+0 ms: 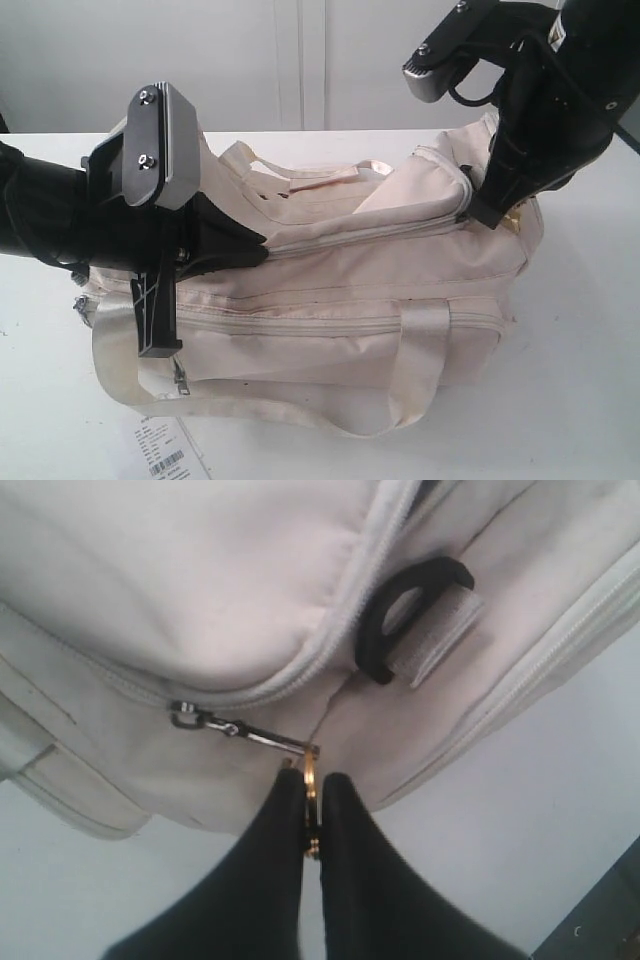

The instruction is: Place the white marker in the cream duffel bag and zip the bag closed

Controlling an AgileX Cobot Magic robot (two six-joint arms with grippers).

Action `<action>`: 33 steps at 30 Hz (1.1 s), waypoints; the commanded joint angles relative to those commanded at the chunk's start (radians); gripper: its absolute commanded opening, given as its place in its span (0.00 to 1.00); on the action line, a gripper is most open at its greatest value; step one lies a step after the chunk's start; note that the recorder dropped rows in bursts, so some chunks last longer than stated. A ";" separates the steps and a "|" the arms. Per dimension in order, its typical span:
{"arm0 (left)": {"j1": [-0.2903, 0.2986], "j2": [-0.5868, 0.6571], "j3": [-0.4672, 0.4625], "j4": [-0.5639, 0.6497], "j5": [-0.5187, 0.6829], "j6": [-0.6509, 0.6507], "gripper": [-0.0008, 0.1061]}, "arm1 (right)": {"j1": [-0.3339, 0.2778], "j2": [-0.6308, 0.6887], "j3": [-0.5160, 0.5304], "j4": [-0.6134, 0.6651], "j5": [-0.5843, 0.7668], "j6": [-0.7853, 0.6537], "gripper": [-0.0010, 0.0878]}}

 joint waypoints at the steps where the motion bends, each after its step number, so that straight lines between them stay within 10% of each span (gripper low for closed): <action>1: 0.000 0.000 0.000 0.000 0.000 0.000 0.01 | 0.000 0.000 0.000 0.000 0.000 0.000 0.01; 18: 0.000 0.000 0.000 0.066 0.049 -0.049 0.01 | -0.041 0.020 0.000 0.053 -0.081 -0.064 0.01; 23: 0.000 0.000 -0.021 -0.061 0.044 -0.051 0.46 | -0.041 0.020 0.000 0.070 -0.083 -0.064 0.01; 25: 0.000 0.000 -0.037 -0.117 0.019 -0.140 0.80 | -0.041 0.020 0.000 0.078 -0.089 -0.062 0.01; 33: -0.076 -0.060 -0.098 -0.348 0.160 -0.270 0.70 | -0.041 0.020 0.000 0.191 -0.107 -0.084 0.01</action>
